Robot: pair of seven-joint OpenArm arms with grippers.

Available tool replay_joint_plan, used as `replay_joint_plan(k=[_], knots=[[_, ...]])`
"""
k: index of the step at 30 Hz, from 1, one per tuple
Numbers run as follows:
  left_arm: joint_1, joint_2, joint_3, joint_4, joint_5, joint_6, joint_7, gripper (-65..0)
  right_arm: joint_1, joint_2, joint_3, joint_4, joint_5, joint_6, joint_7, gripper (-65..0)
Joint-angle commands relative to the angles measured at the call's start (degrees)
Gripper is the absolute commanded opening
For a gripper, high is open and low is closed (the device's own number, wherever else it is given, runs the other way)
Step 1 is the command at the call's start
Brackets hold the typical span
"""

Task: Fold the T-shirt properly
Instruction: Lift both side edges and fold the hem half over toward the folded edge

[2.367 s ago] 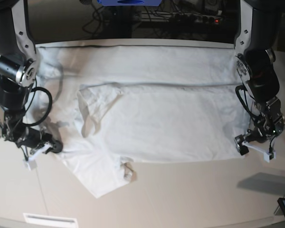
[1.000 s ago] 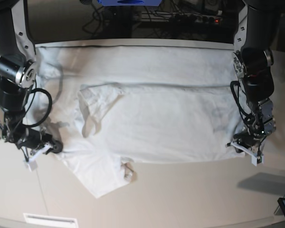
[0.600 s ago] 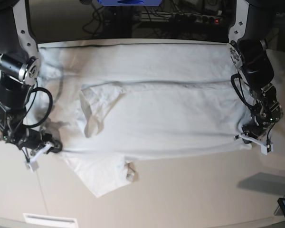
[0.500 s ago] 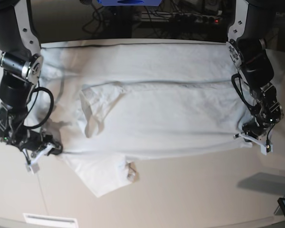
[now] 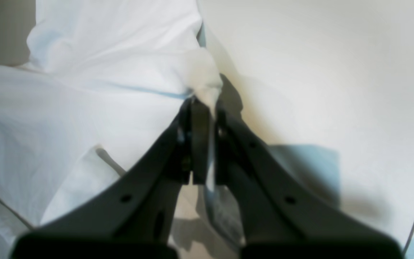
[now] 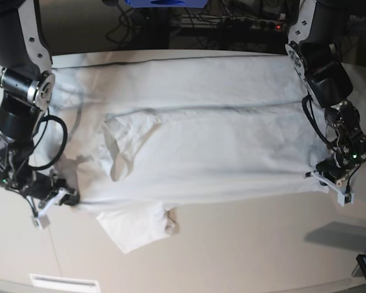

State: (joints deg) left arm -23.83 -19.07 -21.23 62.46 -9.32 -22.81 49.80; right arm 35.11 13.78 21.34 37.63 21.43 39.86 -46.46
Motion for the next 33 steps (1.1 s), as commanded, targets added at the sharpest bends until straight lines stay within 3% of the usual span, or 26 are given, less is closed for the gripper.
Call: replay_joint_plan(k=[1,9,16,28,33], knots=[[-1.8,-1.3,-0.2,1.8,-0.4,-0.4,-0.8,-65.0,2.2,1.2,0.2,1.1,0.9,0.1,1.2,-65.0],[-2.8,-1.2,-0.2,1.9,-0.4,-0.4,-0.6,-65.0,1.4,2.1,0.3,6.5,3.6,0.1,1.1,-65.0],[-5.1,-1.1,3.9,2.1,-0.4,-0.4,-0.6,-65.0,-0.6,2.3,0.3,10.0,3.7,0.1,1.1,-65.0],[-2.5,-1.4,4.0,3.9,-0.4,-0.6,-0.4,-65.0,-4.0,4.1,0.5,18.5,3.7,0.1,-4.8,-65.0],[0.4,-1.4,4.0,10.9,-0.4,-1.9,4.2,-65.0,-5.3,4.1,0.6,18.5,3.7,0.1,-5.2,-65.0]])
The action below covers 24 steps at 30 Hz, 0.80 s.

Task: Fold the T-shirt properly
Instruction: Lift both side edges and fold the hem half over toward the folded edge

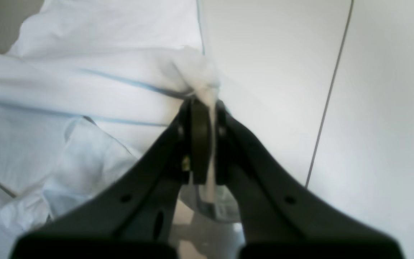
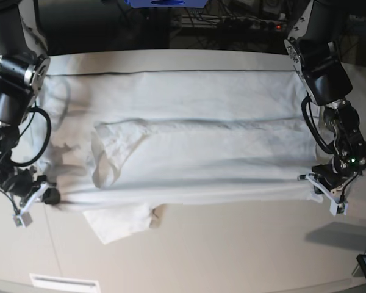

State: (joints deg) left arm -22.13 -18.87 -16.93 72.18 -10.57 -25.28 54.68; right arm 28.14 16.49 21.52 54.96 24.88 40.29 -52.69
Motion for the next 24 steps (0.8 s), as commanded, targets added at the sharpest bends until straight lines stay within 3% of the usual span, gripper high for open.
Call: replay_joint_plan(k=[1,6,17,24], knots=[[-0.9,-1.6,-0.3,2.7,0.9,-0.6,0.5,-65.0,1.6,1.4,1.1,1.2,0.2,-0.3,0.3,-65.0],[-0.1,-1.4,-0.3,7.7,0.9,-5.6,6.7,-65.0,0.4,1.4,5.0,2.9,0.2,-0.3,-2.3,-65.0],[7.9,-1.0,-0.3,15.5,0.9,-5.6,7.0,-65.0,-4.8,-0.5,5.3,17.6,0.2,-0.3,-11.4,-65.0],[12.0,-1.2,-0.3,19.3,0.9,-5.7,7.0,-65.0,-8.3,-3.2,5.3,21.3,0.2,-0.3,-12.5,-65.0]])
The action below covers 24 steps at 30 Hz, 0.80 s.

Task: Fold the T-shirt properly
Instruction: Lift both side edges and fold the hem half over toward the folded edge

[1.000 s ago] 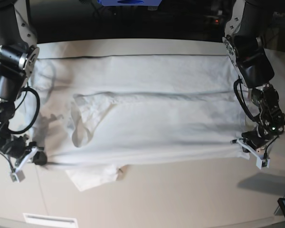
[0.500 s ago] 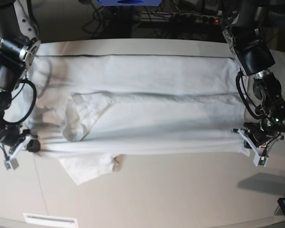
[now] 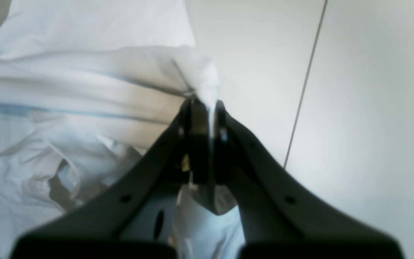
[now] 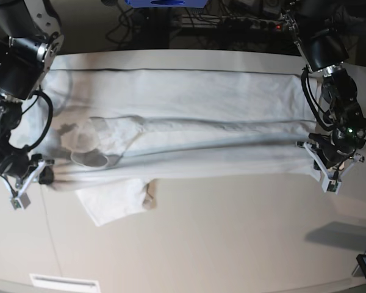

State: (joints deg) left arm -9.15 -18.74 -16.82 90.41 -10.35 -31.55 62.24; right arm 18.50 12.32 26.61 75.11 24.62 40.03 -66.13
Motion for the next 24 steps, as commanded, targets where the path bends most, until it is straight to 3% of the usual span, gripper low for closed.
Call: replay_joint_plan(k=[1,6,12,24], knots=[[-0.6,-1.5,-0.4,1.4,0.6,0.6,-0.6,-65.0,1.0,0.7,0.2,1.6,0.5,0.0,0.9,-65.0],[1.8,-1.8,-0.4,3.3,0.6,0.6,-0.6,-65.0,0.4,0.7,0.6,4.4,0.5,0.0,-1.7,-65.0],[3.7,-2.6,-0.4,4.5,0.6,0.6,-0.5,-65.0,0.2,0.8,5.9,7.4,0.5,0.0,-5.8,-65.0],[4.9,-4.2,5.1,7.7,1.0,0.5,3.3,-65.0,-7.2,-0.2,8.9,11.5,0.5,0.0,-6.3,-65.0]])
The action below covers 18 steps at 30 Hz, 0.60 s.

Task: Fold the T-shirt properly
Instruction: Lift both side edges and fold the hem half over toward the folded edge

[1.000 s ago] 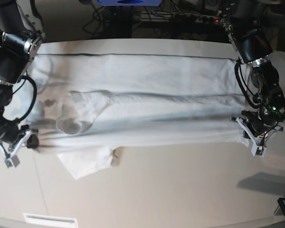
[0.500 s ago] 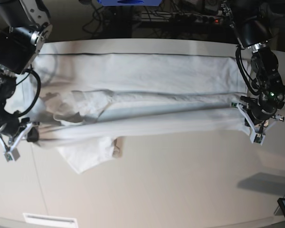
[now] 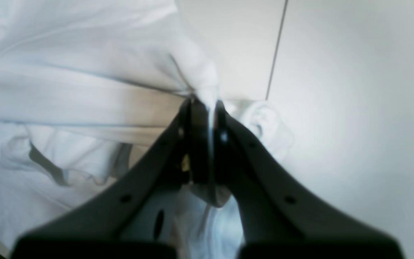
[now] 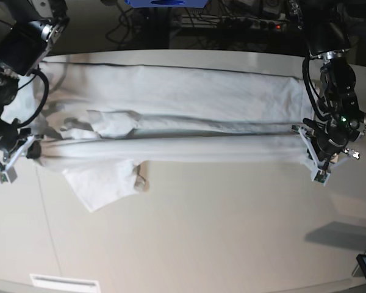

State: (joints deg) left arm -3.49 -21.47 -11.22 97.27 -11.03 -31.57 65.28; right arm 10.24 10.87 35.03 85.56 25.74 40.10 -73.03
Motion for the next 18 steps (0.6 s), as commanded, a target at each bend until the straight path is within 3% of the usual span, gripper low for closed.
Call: replay_joint_plan(k=[1,8,18], knots=[[-0.8,-1.4,-0.4,0.8,1.8,0.5,0.3,-65.0,0.7,1.2,0.8,1.9,-0.6,-0.1,0.6,-65.0],[-0.8,-1.9,-0.3,-2.3,1.8,0.6,0.0,-65.0,-2.0,0.9,0.8,2.3,-0.6,-0.1,-0.2,-65.0],[-0.8,-1.5,-0.2,-5.5,1.8,0.8,-0.4,-65.0,-5.4,-2.1,0.9,2.3,-0.8,-0.1,0.3,-65.0]])
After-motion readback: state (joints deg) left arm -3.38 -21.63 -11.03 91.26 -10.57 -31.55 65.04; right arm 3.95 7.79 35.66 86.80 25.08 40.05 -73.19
